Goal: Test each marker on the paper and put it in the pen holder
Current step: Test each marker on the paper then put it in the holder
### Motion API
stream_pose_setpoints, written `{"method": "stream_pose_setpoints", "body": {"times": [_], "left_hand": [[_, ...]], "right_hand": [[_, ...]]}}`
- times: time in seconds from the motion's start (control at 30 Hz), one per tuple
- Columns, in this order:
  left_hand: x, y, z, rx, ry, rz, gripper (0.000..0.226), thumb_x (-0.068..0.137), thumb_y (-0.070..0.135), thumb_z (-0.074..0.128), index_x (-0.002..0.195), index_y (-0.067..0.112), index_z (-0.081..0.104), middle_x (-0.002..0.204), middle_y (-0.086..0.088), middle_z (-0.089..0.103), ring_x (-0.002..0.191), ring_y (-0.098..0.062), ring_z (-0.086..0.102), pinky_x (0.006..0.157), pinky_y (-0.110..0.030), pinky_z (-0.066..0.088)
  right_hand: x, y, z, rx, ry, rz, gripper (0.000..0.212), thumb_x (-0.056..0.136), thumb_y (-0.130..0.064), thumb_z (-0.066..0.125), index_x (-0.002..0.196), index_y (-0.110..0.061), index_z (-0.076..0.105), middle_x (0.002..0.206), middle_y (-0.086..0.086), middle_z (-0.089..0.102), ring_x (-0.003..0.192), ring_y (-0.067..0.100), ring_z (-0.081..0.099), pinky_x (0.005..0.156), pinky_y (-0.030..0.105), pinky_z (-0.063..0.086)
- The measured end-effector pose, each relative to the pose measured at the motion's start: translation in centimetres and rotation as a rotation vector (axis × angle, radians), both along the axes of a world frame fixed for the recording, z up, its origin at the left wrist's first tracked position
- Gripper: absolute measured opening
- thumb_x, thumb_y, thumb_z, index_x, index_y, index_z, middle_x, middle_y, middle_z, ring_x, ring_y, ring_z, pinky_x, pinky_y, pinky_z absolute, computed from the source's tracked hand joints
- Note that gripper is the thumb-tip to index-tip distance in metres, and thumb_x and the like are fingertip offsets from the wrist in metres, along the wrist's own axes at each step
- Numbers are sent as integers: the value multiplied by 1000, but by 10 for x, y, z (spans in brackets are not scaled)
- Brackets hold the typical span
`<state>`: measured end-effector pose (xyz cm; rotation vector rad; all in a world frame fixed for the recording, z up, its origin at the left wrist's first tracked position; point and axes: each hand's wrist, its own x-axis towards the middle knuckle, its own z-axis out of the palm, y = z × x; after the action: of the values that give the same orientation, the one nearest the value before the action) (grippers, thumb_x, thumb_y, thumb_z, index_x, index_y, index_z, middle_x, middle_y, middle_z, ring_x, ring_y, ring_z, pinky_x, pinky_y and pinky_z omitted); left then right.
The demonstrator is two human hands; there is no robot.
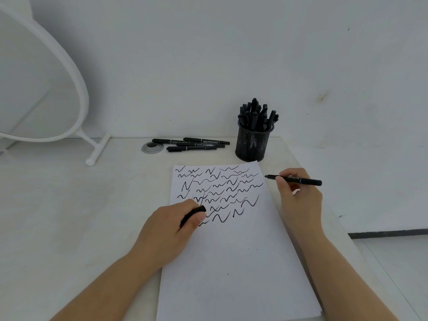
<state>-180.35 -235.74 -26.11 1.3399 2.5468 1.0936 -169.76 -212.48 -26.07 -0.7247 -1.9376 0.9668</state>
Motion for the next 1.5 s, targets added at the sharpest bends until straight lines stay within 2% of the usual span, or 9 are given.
{"method": "stream_pose_setpoints", "body": {"times": [0.1, 0.2, 0.47, 0.63, 0.87, 1.03, 1.2, 1.37, 1.5], "left_hand": [[0, 0, 0, 25, -11, 21, 27, 83, 56, 39, 67, 35, 46, 62, 18, 52, 55, -9, 44, 50, -19, 32], [0, -1, 1, 53, -24, 29, 34, 84, 63, 38, 63, 37, 43, 57, 16, 50, 53, -9, 43, 50, -19, 32], [1, 1, 2, 72, -21, 61, 27, 92, 40, 34, 68, 29, 34, 51, 8, 37, 51, -10, 37, 48, -22, 26], [0, -1, 1, 103, -50, 55, 30, 88, 42, 29, 84, 18, 47, 58, 9, 42, 56, -9, 39, 52, -23, 28], [-2, 0, 0, 124, -60, 58, 26, 86, 43, 36, 89, 26, 56, 62, 6, 53, 54, -9, 43, 50, -19, 31], [-2, 0, 0, 118, -84, 48, 22, 86, 42, 39, 91, 30, 57, 66, 13, 59, 60, -3, 51, 52, -15, 34], [-1, 1, 0, 98, -52, 30, 23, 86, 42, 39, 89, 28, 56, 66, 9, 58, 55, -7, 46, 51, -18, 33], [-1, 0, 1, 40, -2, 20, 14, 86, 44, 37, 84, 36, 49, 63, 11, 54, 58, -7, 45, 50, -18, 30], [-2, 1, 0, 25, 22, 19, 22, 86, 45, 37, 86, 30, 54, 63, 9, 52, 60, -9, 46, 50, -18, 30]], "right_hand": [[-1, -2, 3, -114, 91, 23, 24, 85, -10, 58, 78, -33, 57, 78, -11, 61, 64, -4, 53, 59, 6, 38], [-3, -6, 12, -278, 123, 64, 19, 88, -13, 56, 79, -30, 59, 72, -7, 61, 59, -5, 52, 62, 15, 39], [-21, -37, 50, -866, 333, 360, 28, 94, -21, 43, 76, -16, 63, 52, -2, 59, 48, 9, 47, 48, 21, 35], [-29, -66, 31, -783, 322, 468, 37, 96, -15, 37, 72, -17, 65, 53, -1, 59, 49, 11, 46, 49, 22, 36], [-26, -56, 14, -893, 401, 460, 23, 94, -7, 38, 74, -16, 45, 49, 0, 54, 45, 12, 44, 44, 22, 35], [-26, -54, 13, -898, 380, 432, 25, 93, -6, 39, 71, -15, 44, 47, 1, 48, 45, 13, 42, 44, 22, 34], [-26, -54, 10, -883, 323, 432, 26, 92, -6, 41, 69, -17, 46, 46, -1, 46, 47, 12, 41, 41, 20, 34], [-26, -56, 6, -817, 222, 435, 29, 90, -10, 47, 64, -22, 49, 46, -1, 47, 48, 15, 38, 51, 28, 31], [-25, -57, 8, -762, 180, 488, 27, 79, -19, 55, 54, -31, 56, 47, -6, 49, 48, 14, 40, 52, 28, 30]]}}
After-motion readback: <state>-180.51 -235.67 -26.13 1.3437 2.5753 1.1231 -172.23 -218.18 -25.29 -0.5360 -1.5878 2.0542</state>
